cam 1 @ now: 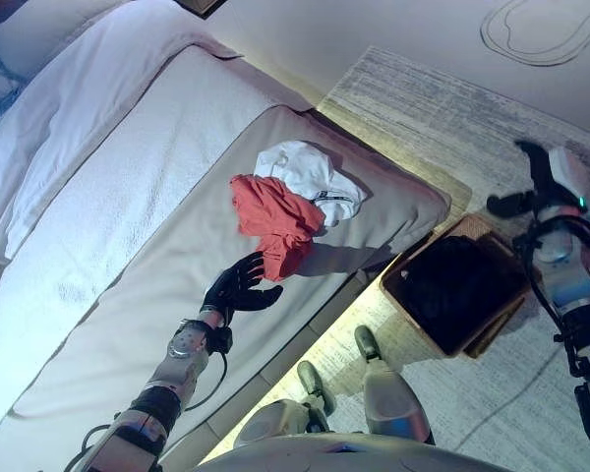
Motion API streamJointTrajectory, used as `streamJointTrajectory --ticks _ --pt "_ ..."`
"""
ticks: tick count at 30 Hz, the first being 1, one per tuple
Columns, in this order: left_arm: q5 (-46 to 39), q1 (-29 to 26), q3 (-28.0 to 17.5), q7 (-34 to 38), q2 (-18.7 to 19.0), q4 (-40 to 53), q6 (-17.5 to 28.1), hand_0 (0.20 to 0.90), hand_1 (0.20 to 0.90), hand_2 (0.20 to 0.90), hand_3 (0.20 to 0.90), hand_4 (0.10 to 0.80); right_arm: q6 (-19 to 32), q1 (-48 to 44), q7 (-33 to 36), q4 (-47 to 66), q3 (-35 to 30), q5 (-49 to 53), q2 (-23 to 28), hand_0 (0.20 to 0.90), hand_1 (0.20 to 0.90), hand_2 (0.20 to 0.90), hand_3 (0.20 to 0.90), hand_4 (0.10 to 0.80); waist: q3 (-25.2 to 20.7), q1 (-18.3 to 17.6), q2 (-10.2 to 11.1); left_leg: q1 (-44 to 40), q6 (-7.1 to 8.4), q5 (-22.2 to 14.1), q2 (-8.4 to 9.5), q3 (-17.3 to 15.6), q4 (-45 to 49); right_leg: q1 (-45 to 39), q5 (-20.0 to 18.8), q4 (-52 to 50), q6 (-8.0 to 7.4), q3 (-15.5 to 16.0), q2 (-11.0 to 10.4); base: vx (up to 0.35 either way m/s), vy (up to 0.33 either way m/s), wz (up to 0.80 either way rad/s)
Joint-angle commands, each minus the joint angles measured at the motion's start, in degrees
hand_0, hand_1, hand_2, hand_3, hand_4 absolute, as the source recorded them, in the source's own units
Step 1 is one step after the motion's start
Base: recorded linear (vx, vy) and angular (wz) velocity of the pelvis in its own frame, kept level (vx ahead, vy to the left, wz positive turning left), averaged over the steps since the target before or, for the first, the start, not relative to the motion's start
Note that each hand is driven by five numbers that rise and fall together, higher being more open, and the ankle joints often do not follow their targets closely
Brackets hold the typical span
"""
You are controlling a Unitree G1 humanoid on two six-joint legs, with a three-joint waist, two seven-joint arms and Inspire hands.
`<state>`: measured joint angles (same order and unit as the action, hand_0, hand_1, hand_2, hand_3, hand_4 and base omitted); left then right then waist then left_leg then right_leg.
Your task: Pick up the clothes from the bed and place them into the basket
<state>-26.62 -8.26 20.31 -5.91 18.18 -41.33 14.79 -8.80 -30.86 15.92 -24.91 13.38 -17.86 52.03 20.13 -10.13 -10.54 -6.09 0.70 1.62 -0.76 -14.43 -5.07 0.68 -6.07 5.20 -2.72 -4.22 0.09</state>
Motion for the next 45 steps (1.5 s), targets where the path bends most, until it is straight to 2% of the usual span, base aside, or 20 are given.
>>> streamJointTrajectory --ticks 1,5,8,14,20,25,28,40,45 --pt "-1.1 1.0 -1.5 0.6 1.7 1.0 7.0 0.900 0.900 0.900 0.900 0.800 1.4 -10.0 0.5 1.9 5.7 -6.6 0.7 0.900 0.900 0.900 0.900 0.800 -7.9 5.1 5.9 4.3 0.24 -7.8 1.32 4.1 7.3 3.1 5.6 -5.8 -1.30 2.0 -3.4 -0.016 0.033 0.34" --pt "-0.7 0.8 -1.7 1.5 1.3 1.4 7.6 0.900 0.900 0.900 0.900 0.800 2.3 -15.0 -1.7 0.0 9.9 -8.0 1.0 0.900 0.900 0.900 0.900 0.800 -6.3 7.0 5.8 6.2 0.54 -7.6 1.74 5.9 8.8 4.1 6.7 -7.8 -0.41 4.1 -3.9 -0.003 0.055 0.41" --pt "-0.6 1.7 -1.4 0.1 2.0 2.9 9.3 0.900 0.900 0.900 0.900 0.800 0.7 -20.4 -0.9 -3.7 14.8 -8.9 1.5 0.900 0.900 0.900 0.900 0.800 -3.6 9.7 5.4 8.9 0.83 -7.5 2.73 8.6 11.2 5.0 7.7 -9.6 0.54 7.0 -4.8 -0.035 0.043 0.51" --pt "-2.8 1.2 -0.2 0.2 3.9 6.2 10.2 0.900 0.900 0.900 0.900 0.800 -1.4 -29.9 -2.9 -8.1 23.9 -12.1 2.4 0.900 0.900 0.900 0.900 0.800 0.5 13.7 4.6 13.4 0.48 -6.4 4.50 12.3 12.8 7.9 9.3 -12.6 1.62 11.3 -5.3 -0.048 0.011 0.38" --pt "-6.2 -1.6 1.3 0.9 6.5 10.4 10.5 0.900 0.900 0.900 0.900 0.800 -4.0 -39.5 -4.0 -12.3 32.2 -10.6 1.6 0.900 0.900 0.900 0.900 0.800 5.6 17.3 4.4 22.4 -0.36 -6.6 6.42 15.6 20.6 15.9 11.7 -21.5 3.17 15.1 -6.5 -0.108 -0.030 0.32" --pt "-6.5 -1.8 1.1 3.1 8.0 13.6 8.3 0.900 0.900 0.900 0.900 0.800 -4.6 -41.1 -3.9 -15.9 33.1 -9.1 -1.4 0.900 0.900 0.900 0.900 0.800 9.5 19.9 5.2 28.3 -1.16 -9.1 7.42 16.9 29.1 20.5 14.0 -30.0 3.97 17.3 -7.4 -0.024 -0.041 0.32" --pt "-6.7 -0.7 1.1 3.6 8.7 14.8 7.9 0.900 0.900 0.900 0.900 0.800 -4.3 -40.9 -4.7 -16.5 33.2 -9.7 -2.3 0.900 0.900 0.900 0.900 0.800 9.7 20.9 5.4 31.8 -1.62 -9.9 7.72 17.0 32.0 23.9 14.9 -33.7 3.99 17.7 -7.9 0.011 -0.016 0.17" --pt "-8.1 1.7 1.5 4.6 9.6 18.3 8.1 0.900 0.900 0.900 0.900 0.800 -2.9 -40.3 -7.2 -19.0 35.3 -11.1 -5.2 0.900 0.900 0.900 0.900 0.800 9.7 23.0 4.7 37.6 -2.10 -9.3 7.62 17.9 34.0 29.3 15.8 -37.4 4.41 18.3 -7.8 0.014 0.000 0.10" --pt "-9.0 1.8 0.7 4.5 10.5 20.7 8.0 0.900 0.900 0.900 0.900 0.800 -9.2 -40.9 -14.3 -24.9 36.6 -12.1 -6.0 0.900 0.900 0.900 0.900 0.800 9.7 23.8 4.2 40.4 -2.25 -9.0 7.45 17.7 35.1 32.1 16.1 -39.0 4.51 18.7 -7.9 -0.008 -0.016 0.05"
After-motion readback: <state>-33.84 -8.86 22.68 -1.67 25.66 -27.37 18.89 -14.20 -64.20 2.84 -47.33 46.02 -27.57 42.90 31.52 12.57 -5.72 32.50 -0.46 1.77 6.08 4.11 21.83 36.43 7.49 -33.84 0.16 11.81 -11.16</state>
